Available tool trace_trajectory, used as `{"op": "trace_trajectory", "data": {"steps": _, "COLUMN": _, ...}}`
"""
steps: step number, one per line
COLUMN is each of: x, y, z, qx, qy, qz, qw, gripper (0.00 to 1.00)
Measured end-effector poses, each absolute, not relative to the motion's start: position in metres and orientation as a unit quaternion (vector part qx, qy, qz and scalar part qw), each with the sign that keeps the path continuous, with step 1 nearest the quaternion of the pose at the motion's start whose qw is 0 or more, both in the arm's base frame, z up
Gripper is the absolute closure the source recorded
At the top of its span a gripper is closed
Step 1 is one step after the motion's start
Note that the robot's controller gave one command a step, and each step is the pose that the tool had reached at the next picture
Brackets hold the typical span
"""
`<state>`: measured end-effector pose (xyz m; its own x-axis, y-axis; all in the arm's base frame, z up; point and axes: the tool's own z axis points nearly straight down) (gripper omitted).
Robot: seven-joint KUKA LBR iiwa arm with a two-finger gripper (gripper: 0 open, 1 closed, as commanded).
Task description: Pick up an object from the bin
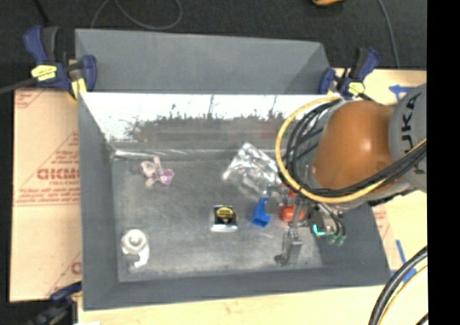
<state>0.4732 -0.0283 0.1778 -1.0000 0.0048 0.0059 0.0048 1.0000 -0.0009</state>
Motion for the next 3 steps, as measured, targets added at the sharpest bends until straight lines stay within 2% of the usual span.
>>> {"op": "trace_trajectory", "data": {"steps": 1, "x": 0.552, "y": -0.045, "z": 0.068, "qx": 0.116, "qy": -0.993, "qz": 0.001, "qw": -0.001, "gripper": 0.0}}
{"op": "trace_trajectory", "data": {"steps": 2, "x": 0.546, "y": -0.032, "z": 0.101, "qx": 0.26, "qy": -0.966, "qz": 0.001, "qw": -0.003, "gripper": 0.0}}
{"op": "trace_trajectory", "data": {"steps": 3, "x": 0.57, "y": -0.038, "z": 0.113, "qx": 0.527, "qy": -0.85, "qz": 0.001, "qw": -0.002, "gripper": 0.0}}
